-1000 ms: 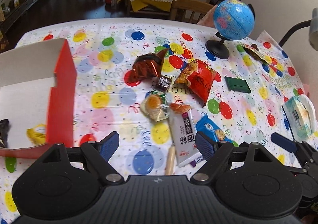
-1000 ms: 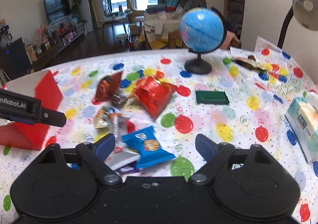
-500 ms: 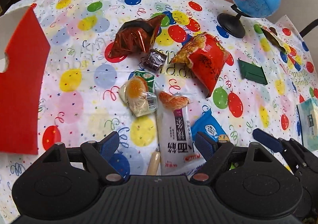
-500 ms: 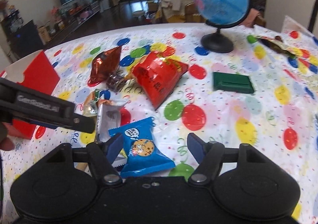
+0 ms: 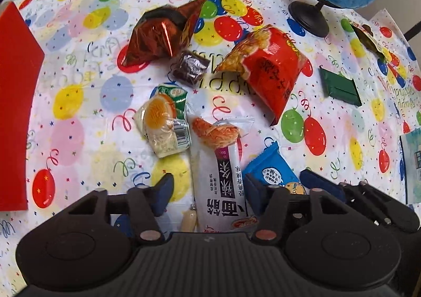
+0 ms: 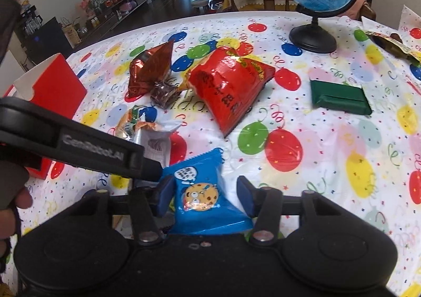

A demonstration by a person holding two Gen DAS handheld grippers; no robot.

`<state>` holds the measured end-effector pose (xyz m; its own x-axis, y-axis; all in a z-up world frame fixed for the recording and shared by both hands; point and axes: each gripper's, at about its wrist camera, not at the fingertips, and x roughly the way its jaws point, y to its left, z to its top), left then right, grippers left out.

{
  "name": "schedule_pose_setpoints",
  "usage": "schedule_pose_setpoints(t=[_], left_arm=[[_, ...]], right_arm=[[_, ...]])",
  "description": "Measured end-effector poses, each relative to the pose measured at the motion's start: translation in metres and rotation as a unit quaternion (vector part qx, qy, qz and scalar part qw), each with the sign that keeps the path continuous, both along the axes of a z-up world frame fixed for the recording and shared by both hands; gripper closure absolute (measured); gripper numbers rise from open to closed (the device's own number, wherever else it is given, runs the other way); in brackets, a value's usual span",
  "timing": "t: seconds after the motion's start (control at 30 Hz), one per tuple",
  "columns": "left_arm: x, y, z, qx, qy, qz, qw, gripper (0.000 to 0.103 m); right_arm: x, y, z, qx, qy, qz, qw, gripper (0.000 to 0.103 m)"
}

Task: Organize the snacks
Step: 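Grasp the white noodle-snack bag with the left tool while the right tool grasps the blue cookie packet, then carry both packets over the red box and open both tools to drop them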

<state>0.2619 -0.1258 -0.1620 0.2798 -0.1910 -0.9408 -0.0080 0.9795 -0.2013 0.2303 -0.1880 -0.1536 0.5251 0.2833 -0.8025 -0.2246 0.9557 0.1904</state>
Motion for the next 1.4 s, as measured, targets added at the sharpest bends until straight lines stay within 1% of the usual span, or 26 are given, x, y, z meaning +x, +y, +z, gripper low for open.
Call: schedule_pose_setpoints(t=[0.07, 0.13, 0.27, 0.3, 0.33, 0.43, 0.63, 0.93, 1.2, 1.4], left_arm=[[0.001, 0.002, -0.002, -0.011, 0.004, 0.004, 0.9999, 0.057], [0.001, 0.001, -0.002, -0.013, 0.005, 0.001, 0.9999, 0.066], [-0.001, -0.001, 0.001, -0.011, -0.002, -0.004, 0.9999, 0.076], [-0.001, -0.001, 0.001, -0.011, -0.003, -0.003, 0.9999, 0.084], [0.0, 0.001, 0.001, -0.015, -0.003, -0.002, 0.9999, 0.085], [-0.002, 0.004, 0.004, -0.014, -0.009, -0.001, 0.9999, 0.087], [-0.01, 0.011, 0.013, -0.022, -0.011, 0.0, 0.9997, 0.087], [-0.034, 0.021, 0.049, -0.022, -0.04, -0.009, 0.9989, 0.087], [-0.057, 0.042, 0.083, -0.025, -0.062, -0.007, 0.9977, 0.087], [-0.072, 0.068, 0.1, -0.022, -0.072, 0.004, 0.9972, 0.087]], right_arm=[[0.001, 0.002, -0.001, 0.003, 0.003, 0.002, 1.0, 0.059], [0.001, 0.004, -0.002, -0.001, 0.002, 0.004, 1.0, 0.061], [0.001, 0.004, -0.002, 0.0, 0.0, 0.001, 1.0, 0.067], [0.0, 0.003, -0.001, -0.001, -0.002, -0.003, 1.0, 0.069], [-0.001, 0.003, 0.0, -0.004, -0.006, -0.008, 1.0, 0.069], [-0.004, -0.002, 0.005, -0.004, -0.013, -0.019, 1.0, 0.07], [-0.016, -0.007, 0.021, 0.001, -0.025, -0.038, 0.999, 0.071], [-0.042, -0.005, 0.057, 0.015, -0.052, -0.057, 0.997, 0.07], [-0.063, 0.012, 0.091, 0.027, -0.079, -0.056, 0.995, 0.07], [-0.072, 0.035, 0.109, 0.032, -0.093, -0.044, 0.994, 0.07]])
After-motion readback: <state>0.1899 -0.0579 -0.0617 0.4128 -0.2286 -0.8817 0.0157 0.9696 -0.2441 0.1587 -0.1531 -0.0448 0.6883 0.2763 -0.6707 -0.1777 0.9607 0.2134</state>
